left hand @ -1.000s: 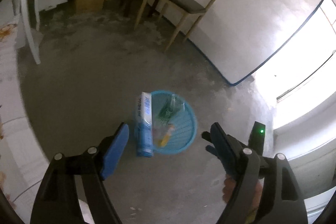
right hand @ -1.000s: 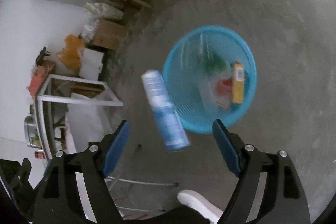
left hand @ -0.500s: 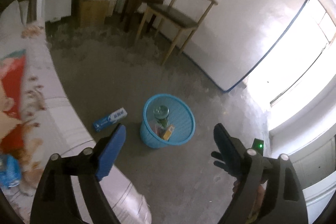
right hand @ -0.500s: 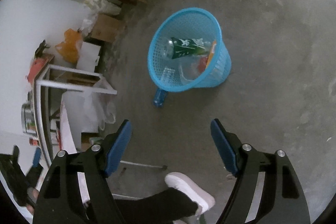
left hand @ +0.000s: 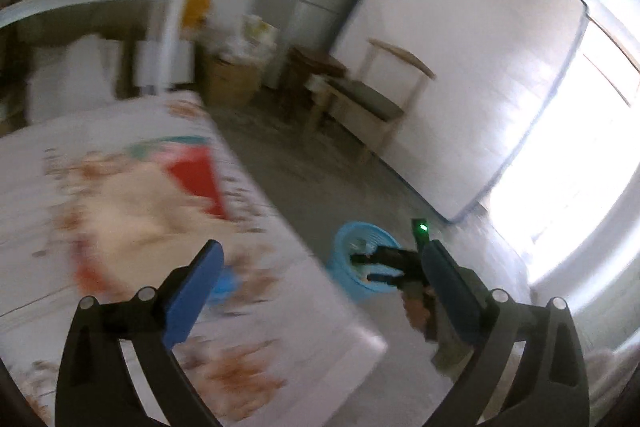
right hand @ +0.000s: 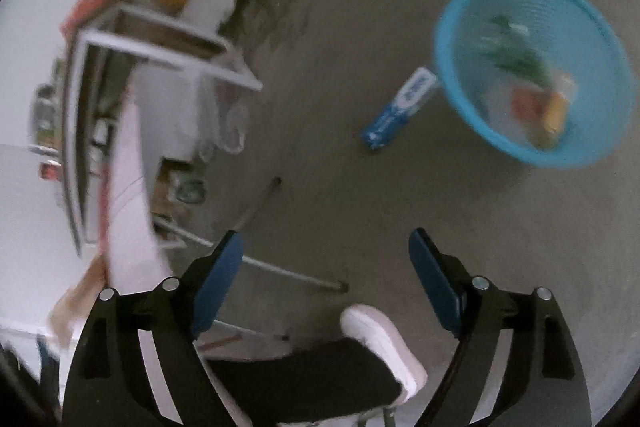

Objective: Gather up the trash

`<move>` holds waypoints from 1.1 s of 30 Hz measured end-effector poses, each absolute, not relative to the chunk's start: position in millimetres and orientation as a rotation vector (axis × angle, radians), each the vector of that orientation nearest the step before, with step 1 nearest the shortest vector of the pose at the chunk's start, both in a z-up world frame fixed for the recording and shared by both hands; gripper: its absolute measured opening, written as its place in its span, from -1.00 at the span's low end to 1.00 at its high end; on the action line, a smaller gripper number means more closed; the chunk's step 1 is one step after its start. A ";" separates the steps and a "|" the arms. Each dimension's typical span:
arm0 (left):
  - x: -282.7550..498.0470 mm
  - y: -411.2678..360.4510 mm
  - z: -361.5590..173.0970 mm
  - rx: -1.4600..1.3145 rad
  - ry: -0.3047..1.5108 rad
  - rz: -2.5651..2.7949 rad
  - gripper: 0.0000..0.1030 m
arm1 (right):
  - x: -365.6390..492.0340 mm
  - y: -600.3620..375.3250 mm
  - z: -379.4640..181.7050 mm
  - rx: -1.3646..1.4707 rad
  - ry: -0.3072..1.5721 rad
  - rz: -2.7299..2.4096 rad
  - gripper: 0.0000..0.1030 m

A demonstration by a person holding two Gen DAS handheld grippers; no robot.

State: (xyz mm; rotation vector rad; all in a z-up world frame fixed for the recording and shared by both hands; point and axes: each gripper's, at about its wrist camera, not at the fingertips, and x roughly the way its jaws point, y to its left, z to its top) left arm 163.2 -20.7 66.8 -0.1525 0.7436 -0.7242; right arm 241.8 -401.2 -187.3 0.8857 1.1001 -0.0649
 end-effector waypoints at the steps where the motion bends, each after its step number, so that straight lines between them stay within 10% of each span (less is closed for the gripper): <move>1: 163.0 1.7 69.9 -0.169 0.728 -0.678 0.89 | 273.3 -394.5 -199.0 0.873 1.148 -0.068 0.61; 10: 161.6 142.8 76.6 -0.289 0.631 -0.285 0.89 | 426.4 -415.2 -355.4 1.007 1.434 -0.302 0.60; 27: 203.9 216.6 34.1 -0.405 0.707 -0.077 0.89 | 453.6 -483.5 -508.8 1.199 1.410 -0.632 0.50; 33: 214.0 215.4 24.2 -0.374 0.744 -0.050 0.89 | 450.9 -486.6 -532.7 1.162 1.413 -0.659 0.03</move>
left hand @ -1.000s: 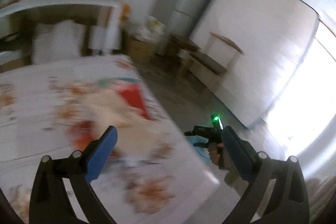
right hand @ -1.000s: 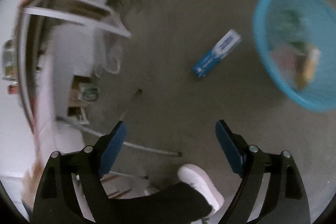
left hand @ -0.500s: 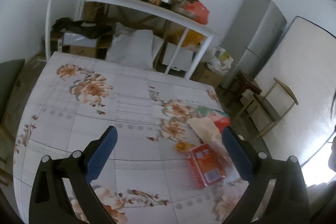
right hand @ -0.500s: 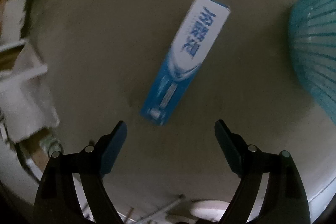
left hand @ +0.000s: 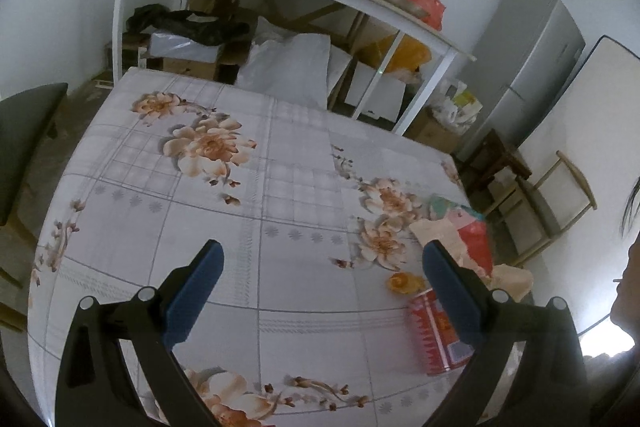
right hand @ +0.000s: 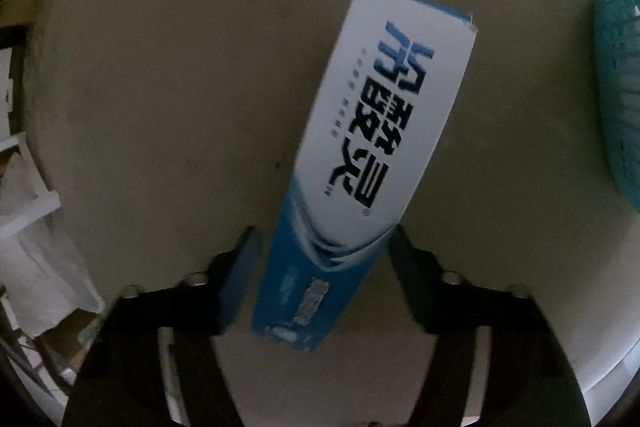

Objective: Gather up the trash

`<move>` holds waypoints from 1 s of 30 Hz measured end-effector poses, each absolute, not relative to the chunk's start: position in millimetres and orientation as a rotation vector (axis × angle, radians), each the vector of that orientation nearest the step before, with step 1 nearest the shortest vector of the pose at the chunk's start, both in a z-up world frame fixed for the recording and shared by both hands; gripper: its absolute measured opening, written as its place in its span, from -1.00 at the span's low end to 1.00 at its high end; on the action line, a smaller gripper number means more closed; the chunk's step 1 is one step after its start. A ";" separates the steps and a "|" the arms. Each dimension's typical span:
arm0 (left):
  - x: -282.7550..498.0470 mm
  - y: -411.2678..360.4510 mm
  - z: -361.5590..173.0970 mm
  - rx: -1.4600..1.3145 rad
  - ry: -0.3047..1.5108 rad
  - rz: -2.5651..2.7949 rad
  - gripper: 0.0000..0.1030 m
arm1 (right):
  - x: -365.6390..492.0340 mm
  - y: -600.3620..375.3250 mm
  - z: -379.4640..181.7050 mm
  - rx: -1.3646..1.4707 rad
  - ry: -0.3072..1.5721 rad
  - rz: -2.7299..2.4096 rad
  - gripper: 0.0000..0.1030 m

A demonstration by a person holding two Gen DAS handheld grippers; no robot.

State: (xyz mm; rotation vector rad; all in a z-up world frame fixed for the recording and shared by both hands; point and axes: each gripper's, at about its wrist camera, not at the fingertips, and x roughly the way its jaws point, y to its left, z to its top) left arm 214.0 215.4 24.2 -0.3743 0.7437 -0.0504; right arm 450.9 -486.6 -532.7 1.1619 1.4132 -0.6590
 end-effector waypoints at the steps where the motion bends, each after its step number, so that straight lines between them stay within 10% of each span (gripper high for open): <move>1: 214.9 215.2 23.7 -0.373 0.745 -0.050 0.89 | 448.5 -486.5 -533.4 1.161 1.403 -0.658 -0.02; 7: 213.7 213.7 25.0 -0.364 0.734 -0.052 0.89 | 439.8 -479.5 -503.9 1.060 1.340 -0.549 -0.11; 20: 201.3 211.0 33.1 -0.431 0.656 -0.153 0.89 | 220.5 -438.3 -200.3 0.437 0.993 -0.243 -0.12; 30: 155.9 199.6 55.0 -0.348 0.583 -0.162 0.89 | 132.8 -598.0 -238.5 0.691 1.102 -0.599 -0.07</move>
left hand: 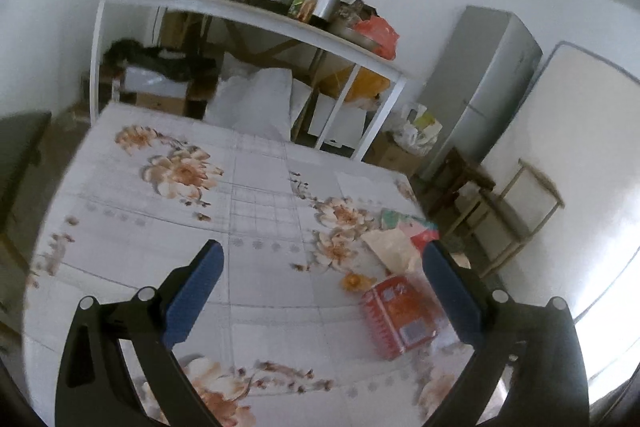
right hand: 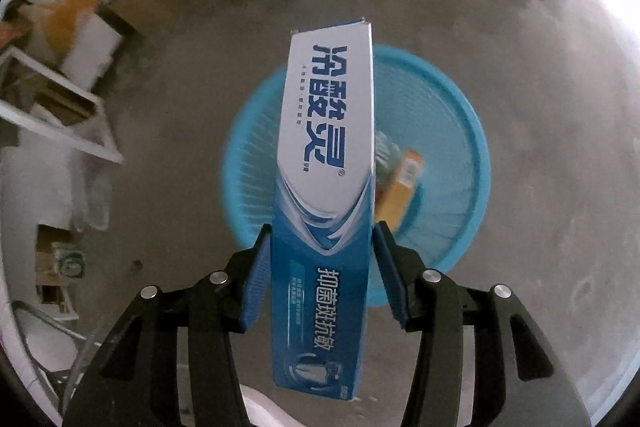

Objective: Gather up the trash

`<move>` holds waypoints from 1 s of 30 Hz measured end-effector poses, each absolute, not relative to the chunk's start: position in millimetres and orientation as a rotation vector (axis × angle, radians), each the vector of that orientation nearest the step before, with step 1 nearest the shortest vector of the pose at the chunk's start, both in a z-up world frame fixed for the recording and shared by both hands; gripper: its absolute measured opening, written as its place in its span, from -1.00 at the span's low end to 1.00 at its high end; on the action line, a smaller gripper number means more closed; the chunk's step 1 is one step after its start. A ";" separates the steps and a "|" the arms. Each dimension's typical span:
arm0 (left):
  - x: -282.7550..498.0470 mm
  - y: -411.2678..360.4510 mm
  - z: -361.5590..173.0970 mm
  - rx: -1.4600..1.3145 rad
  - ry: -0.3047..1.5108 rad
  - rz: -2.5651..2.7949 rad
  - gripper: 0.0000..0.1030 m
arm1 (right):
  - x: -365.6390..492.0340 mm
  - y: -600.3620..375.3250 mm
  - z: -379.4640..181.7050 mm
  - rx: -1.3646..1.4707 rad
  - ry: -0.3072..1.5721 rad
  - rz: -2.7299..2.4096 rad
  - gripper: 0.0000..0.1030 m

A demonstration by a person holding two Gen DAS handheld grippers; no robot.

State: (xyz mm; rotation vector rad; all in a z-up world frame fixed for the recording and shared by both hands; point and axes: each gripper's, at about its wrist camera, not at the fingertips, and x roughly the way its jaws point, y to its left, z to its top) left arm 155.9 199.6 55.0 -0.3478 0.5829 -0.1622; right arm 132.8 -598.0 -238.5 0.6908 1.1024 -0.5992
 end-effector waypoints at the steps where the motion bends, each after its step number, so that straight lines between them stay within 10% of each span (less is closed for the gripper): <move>1: 149.6 196.7 56.0 -0.327 0.585 -0.155 0.89 | 127.6 -603.6 -242.2 0.659 1.117 -0.639 -0.06; 16: 88.6 159.6 40.3 -0.239 0.597 -0.233 0.89 | 89.1 -458.3 -63.2 0.620 0.787 -0.304 0.40; 30: 107.8 159.7 -7.3 -0.341 0.825 -0.192 0.89 | 161.8 -159.0 23.9 0.002 0.749 0.346 0.71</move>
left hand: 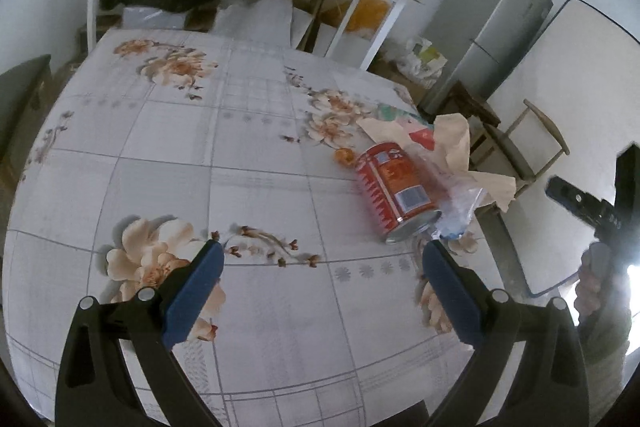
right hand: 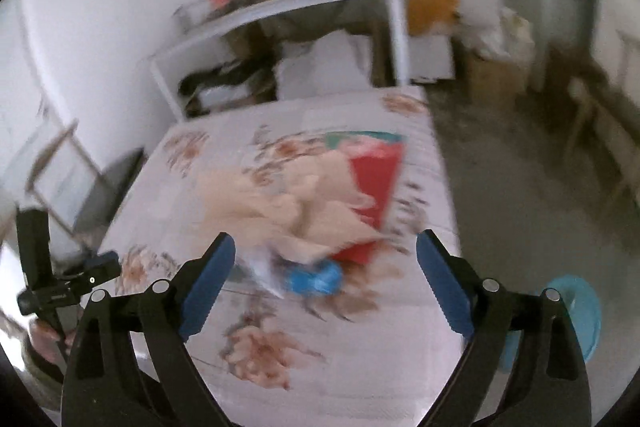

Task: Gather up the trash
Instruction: 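Move the right tool to the crumpled tan paper towel and grasp it, then lift the tan paper towel up off the table with the right tool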

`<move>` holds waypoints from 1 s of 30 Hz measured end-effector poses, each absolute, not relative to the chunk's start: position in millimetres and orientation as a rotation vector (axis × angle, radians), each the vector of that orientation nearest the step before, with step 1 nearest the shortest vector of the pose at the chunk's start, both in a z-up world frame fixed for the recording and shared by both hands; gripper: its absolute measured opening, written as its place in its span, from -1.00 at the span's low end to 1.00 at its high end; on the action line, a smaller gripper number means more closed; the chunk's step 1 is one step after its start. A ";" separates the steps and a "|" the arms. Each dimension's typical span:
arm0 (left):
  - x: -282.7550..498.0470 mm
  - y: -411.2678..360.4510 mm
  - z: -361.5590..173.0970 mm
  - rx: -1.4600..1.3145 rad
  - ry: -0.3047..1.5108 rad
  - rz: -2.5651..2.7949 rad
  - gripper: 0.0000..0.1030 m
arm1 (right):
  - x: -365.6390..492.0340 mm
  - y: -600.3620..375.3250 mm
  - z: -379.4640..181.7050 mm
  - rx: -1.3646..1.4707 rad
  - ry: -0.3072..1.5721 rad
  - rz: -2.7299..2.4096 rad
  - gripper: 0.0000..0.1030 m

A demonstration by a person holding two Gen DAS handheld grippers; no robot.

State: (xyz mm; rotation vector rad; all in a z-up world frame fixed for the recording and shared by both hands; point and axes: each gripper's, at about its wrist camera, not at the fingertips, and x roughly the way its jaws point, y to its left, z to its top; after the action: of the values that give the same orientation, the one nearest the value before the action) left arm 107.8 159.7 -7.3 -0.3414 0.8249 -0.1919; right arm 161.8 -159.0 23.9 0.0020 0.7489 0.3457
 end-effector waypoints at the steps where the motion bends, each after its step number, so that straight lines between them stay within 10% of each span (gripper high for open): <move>1: 107.9 161.0 -7.7 -0.335 0.825 -0.192 0.89 | 167.0 -143.6 22.5 -0.035 0.754 0.356 0.71; 11: 118.8 174.2 -17.9 -0.303 0.799 -0.199 0.89 | 198.9 -75.1 4.2 -0.149 0.861 0.326 0.56; 30: 139.3 187.0 -50.8 -0.369 0.829 -0.243 0.89 | 228.4 -53.3 -5.4 -0.106 0.977 0.184 -0.93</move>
State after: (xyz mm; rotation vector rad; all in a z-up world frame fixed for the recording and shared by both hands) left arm 139.3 187.0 -50.8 -0.3690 0.8294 -0.2432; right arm 228.4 -53.3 -5.4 -0.1060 0.9774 0.1836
